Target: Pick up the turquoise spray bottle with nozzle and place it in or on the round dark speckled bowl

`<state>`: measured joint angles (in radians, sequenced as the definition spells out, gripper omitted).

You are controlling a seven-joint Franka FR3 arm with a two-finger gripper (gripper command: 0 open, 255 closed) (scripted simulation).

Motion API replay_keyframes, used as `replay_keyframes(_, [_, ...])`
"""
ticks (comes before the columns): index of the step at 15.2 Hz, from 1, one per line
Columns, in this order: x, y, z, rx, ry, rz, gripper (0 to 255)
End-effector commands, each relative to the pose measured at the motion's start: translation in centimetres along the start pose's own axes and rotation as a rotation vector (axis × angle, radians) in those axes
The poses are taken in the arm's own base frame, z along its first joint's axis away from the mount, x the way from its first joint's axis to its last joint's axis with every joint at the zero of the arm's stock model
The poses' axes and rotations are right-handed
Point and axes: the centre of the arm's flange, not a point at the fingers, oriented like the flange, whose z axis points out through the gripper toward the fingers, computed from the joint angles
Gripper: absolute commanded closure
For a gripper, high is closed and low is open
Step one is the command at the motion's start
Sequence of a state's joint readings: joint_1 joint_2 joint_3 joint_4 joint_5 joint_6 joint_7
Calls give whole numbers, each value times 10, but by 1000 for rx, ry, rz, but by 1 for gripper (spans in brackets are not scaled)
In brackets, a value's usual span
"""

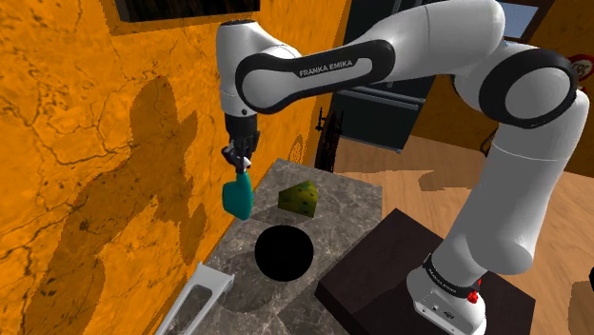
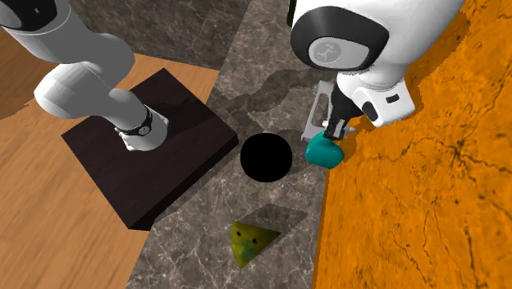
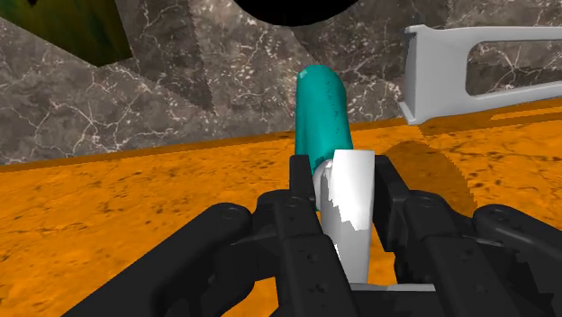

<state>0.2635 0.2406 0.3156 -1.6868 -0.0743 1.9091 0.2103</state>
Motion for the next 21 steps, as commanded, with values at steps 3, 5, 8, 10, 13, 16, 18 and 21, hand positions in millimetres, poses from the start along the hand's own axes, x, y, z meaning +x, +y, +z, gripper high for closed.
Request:
replay_keyframes(3, [-46,3,-24,0,0,0,255])
replay_keyframes(5, [-70,5,-37,0,0,0,255])
replay_keyframes(8, [-105,7,-55,0,0,0,255])
replay_keyframes(10, [-128,8,-67,0,0,0,255])
replay_keyframes(13, [-156,10,-76,0,0,0,255])
replay_keyframes(16, [-156,10,-60,0,0,0,255])
replay_keyframes(18, [-156,10,-49,0,0,0,255])
replay_keyframes(21, [-156,10,-33,0,0,0,255])
